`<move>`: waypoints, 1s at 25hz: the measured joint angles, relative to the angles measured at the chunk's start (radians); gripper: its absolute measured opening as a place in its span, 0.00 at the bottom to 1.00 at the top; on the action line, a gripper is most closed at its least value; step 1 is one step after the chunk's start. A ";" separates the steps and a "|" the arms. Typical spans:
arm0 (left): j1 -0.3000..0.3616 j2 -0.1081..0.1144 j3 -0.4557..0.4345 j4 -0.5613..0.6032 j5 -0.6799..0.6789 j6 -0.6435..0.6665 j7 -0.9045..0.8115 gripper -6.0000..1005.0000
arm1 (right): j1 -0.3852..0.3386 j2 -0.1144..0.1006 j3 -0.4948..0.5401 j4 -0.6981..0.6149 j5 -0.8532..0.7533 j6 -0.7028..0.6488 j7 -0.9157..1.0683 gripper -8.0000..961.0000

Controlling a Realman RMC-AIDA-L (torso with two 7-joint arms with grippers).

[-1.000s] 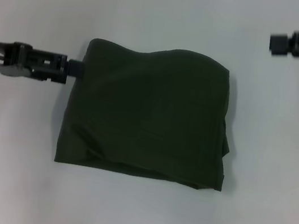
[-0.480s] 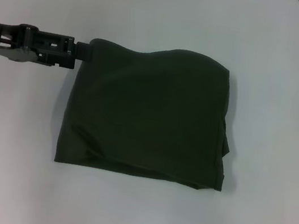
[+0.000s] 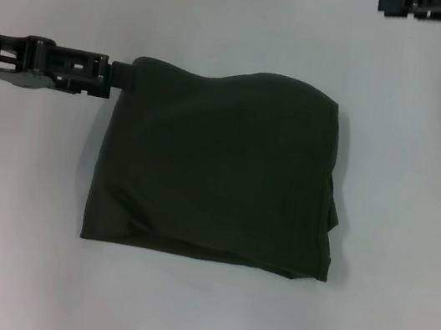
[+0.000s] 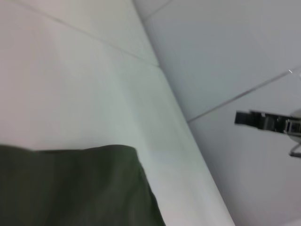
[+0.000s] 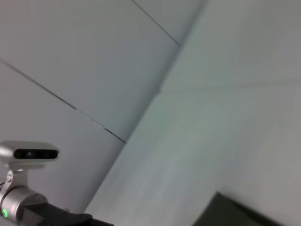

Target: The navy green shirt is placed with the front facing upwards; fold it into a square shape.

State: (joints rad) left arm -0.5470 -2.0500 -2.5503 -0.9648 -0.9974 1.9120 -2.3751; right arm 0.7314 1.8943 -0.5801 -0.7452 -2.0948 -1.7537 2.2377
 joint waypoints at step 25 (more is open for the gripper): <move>0.342 -0.079 -0.057 0.315 -0.148 0.065 1.195 0.91 | -0.494 0.195 -0.051 0.203 0.125 -0.089 -1.181 0.44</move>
State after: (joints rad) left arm -0.2054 -2.1294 -2.6073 -0.6495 -1.1453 1.9771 -1.1799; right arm 0.2375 2.0892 -0.6313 -0.5425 -1.9696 -1.8429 1.0567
